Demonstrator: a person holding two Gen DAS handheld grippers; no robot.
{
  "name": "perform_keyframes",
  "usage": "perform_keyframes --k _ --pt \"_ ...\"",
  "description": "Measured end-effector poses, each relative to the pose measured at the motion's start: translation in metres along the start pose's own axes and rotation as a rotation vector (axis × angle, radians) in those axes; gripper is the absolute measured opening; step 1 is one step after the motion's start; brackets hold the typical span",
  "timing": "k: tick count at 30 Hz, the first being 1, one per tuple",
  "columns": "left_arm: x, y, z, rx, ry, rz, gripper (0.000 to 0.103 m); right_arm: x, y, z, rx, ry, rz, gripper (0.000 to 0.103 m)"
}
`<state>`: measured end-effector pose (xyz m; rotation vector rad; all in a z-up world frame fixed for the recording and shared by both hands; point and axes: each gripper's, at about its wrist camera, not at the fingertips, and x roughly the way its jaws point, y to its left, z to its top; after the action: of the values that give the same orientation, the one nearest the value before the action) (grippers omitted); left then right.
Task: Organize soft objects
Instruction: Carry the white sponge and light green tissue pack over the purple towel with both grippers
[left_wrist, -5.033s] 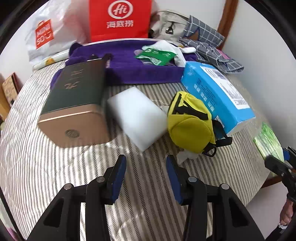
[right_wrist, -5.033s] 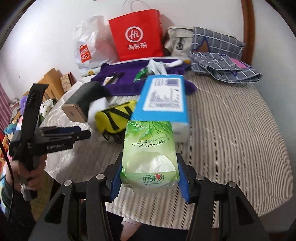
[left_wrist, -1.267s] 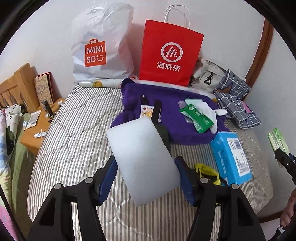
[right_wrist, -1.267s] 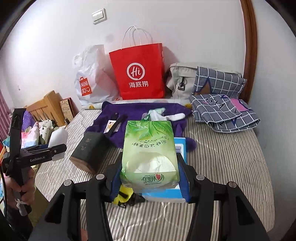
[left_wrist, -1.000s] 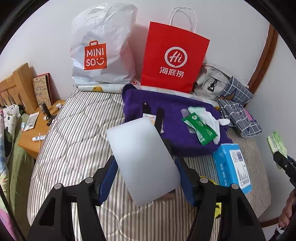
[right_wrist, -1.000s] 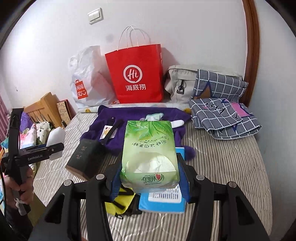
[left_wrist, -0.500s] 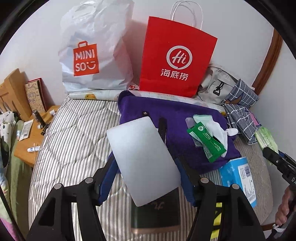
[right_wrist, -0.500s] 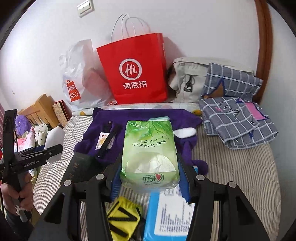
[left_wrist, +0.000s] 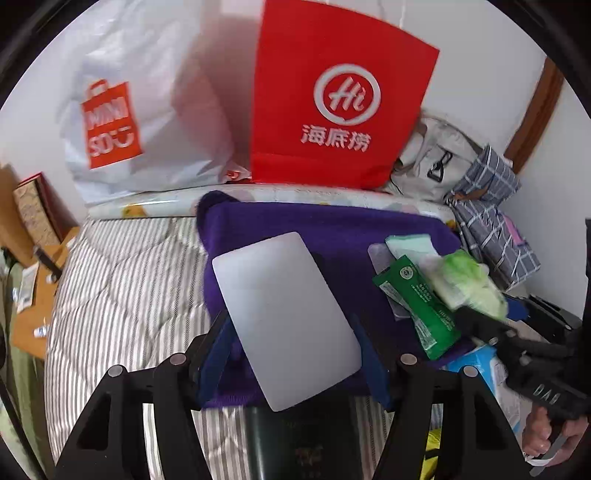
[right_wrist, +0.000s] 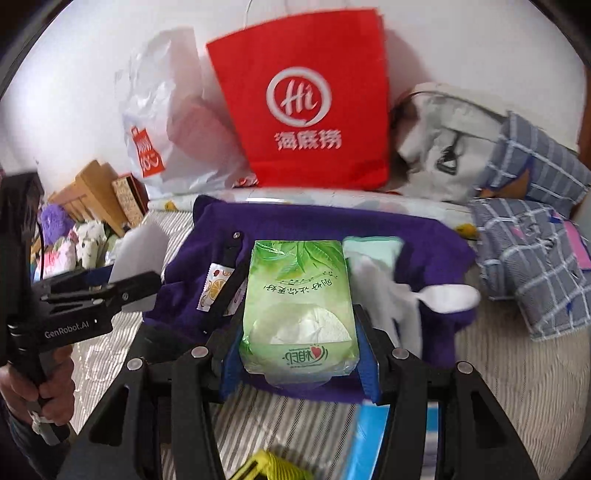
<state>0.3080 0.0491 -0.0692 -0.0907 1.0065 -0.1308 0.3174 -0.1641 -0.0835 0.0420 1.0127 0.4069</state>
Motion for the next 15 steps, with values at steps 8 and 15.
perform_keyframes --k 8,15 --pt "0.036 0.004 0.015 0.029 0.055 -0.006 0.063 0.042 0.005 0.004 -0.038 0.062 -0.010 0.052" --pt "0.060 0.005 0.025 0.052 0.096 -0.017 0.063 0.061 0.007 0.001 -0.066 0.100 -0.029 0.052"
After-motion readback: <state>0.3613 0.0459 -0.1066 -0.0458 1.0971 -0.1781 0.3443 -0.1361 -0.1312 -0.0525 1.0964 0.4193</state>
